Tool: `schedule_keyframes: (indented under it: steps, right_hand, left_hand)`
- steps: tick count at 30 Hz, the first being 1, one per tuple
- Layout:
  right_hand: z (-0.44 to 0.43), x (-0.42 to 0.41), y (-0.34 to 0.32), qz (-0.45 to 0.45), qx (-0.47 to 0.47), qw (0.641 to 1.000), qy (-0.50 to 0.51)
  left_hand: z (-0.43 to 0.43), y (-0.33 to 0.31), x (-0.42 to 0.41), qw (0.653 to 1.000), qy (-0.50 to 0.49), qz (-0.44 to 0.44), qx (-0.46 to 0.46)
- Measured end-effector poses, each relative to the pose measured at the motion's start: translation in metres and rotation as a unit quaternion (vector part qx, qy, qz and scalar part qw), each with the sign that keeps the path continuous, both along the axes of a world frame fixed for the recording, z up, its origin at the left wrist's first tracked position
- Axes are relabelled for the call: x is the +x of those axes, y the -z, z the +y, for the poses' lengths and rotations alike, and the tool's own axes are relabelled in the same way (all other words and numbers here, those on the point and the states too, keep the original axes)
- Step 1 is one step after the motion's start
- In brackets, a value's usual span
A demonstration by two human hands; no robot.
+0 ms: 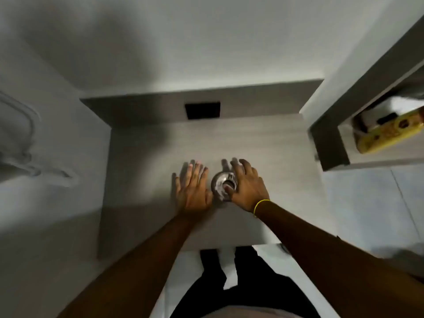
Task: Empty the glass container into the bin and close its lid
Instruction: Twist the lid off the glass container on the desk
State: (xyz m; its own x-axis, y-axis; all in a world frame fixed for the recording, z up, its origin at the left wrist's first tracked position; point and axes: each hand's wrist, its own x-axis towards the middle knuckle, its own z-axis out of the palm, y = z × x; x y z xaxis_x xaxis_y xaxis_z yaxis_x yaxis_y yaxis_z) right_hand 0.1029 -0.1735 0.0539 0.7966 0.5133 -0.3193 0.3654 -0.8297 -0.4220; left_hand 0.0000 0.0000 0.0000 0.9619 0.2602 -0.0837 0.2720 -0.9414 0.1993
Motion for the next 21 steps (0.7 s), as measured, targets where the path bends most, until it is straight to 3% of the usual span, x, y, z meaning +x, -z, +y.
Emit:
schedule_keyframes:
  steps: [6,21]
  right_hand:
    - [-0.001,-0.011,0.028,0.008,-0.007,1.000,0.000]
    - [0.024,0.008,0.035,0.003,-0.103,0.986,-0.133]
  left_hand:
    - [-0.013,0.056,-0.042,0.996,-0.021,0.081,-0.037]
    - [-0.013,0.074,-0.047,0.999,-0.033,0.012,-0.029]
